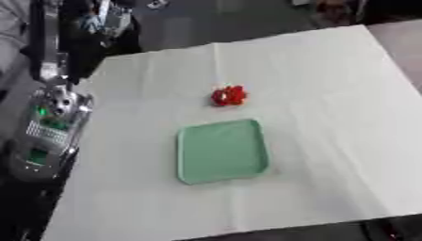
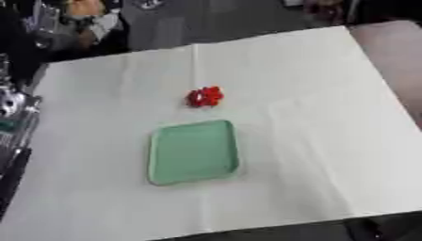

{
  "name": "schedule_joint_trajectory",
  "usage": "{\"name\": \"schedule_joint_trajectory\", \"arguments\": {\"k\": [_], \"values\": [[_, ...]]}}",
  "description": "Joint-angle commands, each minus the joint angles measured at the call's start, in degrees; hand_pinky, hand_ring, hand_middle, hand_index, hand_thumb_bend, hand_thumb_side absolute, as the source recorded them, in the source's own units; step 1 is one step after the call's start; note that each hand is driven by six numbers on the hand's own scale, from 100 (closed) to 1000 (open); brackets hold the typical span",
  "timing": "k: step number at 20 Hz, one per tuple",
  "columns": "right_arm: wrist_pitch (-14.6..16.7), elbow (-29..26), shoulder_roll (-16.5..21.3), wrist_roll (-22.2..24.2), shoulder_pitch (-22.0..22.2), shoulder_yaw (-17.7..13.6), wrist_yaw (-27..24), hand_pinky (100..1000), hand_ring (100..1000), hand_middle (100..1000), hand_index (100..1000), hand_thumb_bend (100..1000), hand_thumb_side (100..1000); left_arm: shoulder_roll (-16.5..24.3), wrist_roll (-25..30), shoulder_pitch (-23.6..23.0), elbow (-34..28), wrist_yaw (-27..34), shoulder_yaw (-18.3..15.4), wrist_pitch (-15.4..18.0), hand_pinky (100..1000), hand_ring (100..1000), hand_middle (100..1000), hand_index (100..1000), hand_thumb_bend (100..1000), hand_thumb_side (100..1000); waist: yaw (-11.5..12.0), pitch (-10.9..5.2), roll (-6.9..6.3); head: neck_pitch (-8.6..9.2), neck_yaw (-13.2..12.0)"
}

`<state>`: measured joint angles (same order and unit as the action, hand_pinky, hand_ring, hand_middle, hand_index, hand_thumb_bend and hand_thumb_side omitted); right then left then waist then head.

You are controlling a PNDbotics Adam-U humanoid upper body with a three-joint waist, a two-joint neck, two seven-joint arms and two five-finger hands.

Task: Pick up objects on the table and place them in the box.

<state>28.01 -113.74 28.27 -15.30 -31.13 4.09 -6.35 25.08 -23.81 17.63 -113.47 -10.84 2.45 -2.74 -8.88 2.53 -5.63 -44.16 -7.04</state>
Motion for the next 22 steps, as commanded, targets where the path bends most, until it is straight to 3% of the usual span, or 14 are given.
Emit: {"name": "schedule_joint_trajectory", "arguments": {"k": [1,5,8,9,10,11,12,13,15,16,17,18,22], "values": [[0.13,-0.85,1.12,0.24,-0.60,-0.29,-0.01,227,298,368,394,170,327,1.51,-0.15,0.26,-1.12,0.16,-0.69,0.18,353,526,625,740,527,683,0.00,-0.70,0.34,0.04,-0.54],[-0.30,-0.85,1.16,0.52,-0.48,-0.26,0.24,237,307,379,402,156,352,1.49,-0.17,0.22,-1.12,0.17,-0.70,0.20,353,526,625,740,527,683,0.27,-0.73,0.33,0.04,-0.53],[-2.38,-0.85,1.17,3.20,-0.45,-0.47,2.43,272,346,419,439,134,392,1.39,-0.25,0.07,-1.12,0.22,-0.79,0.23,354,526,625,740,527,683,0.85,-0.94,0.28,0.04,-0.71],[-3.85,-0.85,1.45,5.15,-0.39,-0.45,3.95,308,406,475,499,111,473,1.35,-0.34,-0.02,-1.12,0.22,-0.88,0.25,355,526,625,740,527,683,1.05,-1.05,0.32,0.04,-0.58],[-5.49,-0.85,1.61,7.21,-0.53,-0.45,5.48,306,401,471,494,113,464,1.32,-0.42,-0.09,-1.12,0.23,-0.93,0.24,355,526,625,740,527,683,1.19,-1.15,0.35,0.04,-0.41],[-7.02,-0.85,2.18,9.29,-0.76,-0.25,6.86,338,465,521,543,126,574,1.34,-0.45,-0.15,-1.12,0.24,-0.93,0.24,356,527,625,740,527,683,1.33,-1.30,0.47,0.04,-0.03],[-8.74,-0.85,2.87,11.76,-1.21,0.05,8.33,330,452,510,533,122,547,1.35,-0.43,-0.19,-1.12,0.25,-0.90,0.24,356,526,625,740,527,683,1.49,-1.45,0.56,0.04,0.40],[-10.07,-0.85,3.50,13.90,-1.64,0.31,9.51,385,546,592,589,161,656,1.36,-0.41,-0.23,-1.12,0.25,-0.86,0.26,356,527,625,740,527,683,1.61,-1.57,0.66,0.04,0.83],[-13.30,-0.84,5.70,18.76,-3.51,1.54,11.88,435,631,668,639,161,687,1.30,-0.30,-0.31,-1.12,0.31,-0.75,0.29,356,526,625,740,527,683,2.02,-1.80,0.87,0.04,1.79],[-14.67,-0.64,6.61,20.77,-4.60,2.17,12.81,430,624,664,634,189,733,1.26,-0.28,-0.34,-1.12,0.33,-0.75,0.27,356,526,625,740,527,683,2.18,-1.88,0.94,0.04,2.18],[-15.62,-0.03,7.51,22.57,-5.91,2.85,13.71,495,704,734,688,211,808,1.22,-0.28,-0.33,-1.12,0.33,-0.75,0.27,357,527,625,740,527,683,2.34,-1.93,1.02,0.04,2.66],[-16.29,1.50,8.35,24.40,-7.67,3.71,14.84,508,716,743,697,215,820,1.17,-0.29,-0.30,-1.12,0.31,-0.76,0.29,357,527,625,740,527,683,2.50,-1.96,1.08,0.04,3.13],[-15.95,9.41,9.80,28.68,-13.84,6.64,18.92,596,779,786,738,229,870,0.92,-0.26,-0.16,-1.12,0.19,-0.72,0.31,356,527,624,740,527,683,2.82,-1.85,1.15,0.04,4.15]]}}
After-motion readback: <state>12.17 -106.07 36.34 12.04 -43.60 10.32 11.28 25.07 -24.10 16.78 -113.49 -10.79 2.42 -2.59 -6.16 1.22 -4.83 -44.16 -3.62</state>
